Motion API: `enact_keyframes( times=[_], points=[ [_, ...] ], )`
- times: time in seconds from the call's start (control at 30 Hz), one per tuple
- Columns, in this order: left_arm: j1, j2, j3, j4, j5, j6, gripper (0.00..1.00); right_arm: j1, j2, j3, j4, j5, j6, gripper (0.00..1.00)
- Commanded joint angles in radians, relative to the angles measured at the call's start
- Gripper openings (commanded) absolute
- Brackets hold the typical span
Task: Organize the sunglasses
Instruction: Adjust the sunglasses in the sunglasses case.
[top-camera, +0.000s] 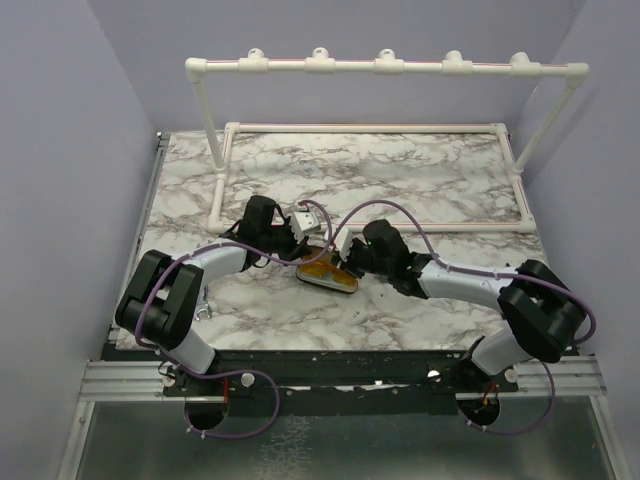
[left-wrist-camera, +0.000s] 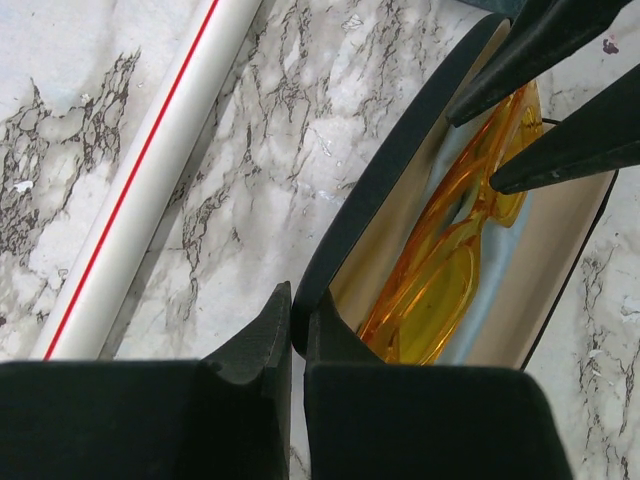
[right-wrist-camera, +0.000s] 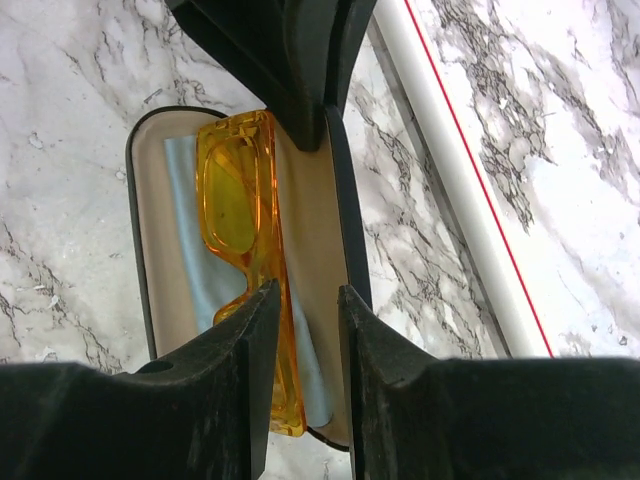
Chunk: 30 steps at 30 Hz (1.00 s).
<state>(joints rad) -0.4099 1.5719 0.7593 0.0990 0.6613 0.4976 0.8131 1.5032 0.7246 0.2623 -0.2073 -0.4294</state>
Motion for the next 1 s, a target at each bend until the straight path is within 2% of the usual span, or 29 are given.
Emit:
enact_keyframes(
  times=[0.0,0.3,0.53,0.8,0.97],
  points=[
    [-0.011,-0.003,0.012,-0.031,0.033,0.029,0.0,-0.006,0.012,-0.007,-0.017,-0.01,0.039,0.34],
    [-0.011,0.0,0.014,-0.033,0.03,0.029,0.0,-0.034,0.044,0.0,-0.007,-0.049,0.112,0.33],
    [-0.015,-0.014,0.002,-0.032,0.027,0.037,0.0,-0.032,0.14,0.027,0.067,-0.059,0.138,0.25],
    [-0.018,-0.013,0.002,-0.03,0.02,0.036,0.0,-0.033,0.177,0.034,0.055,-0.093,0.137,0.24],
    [-0.019,-0.013,0.002,-0.03,0.02,0.036,0.0,-0.033,0.138,0.037,0.043,-0.074,0.148,0.24]
  ],
)
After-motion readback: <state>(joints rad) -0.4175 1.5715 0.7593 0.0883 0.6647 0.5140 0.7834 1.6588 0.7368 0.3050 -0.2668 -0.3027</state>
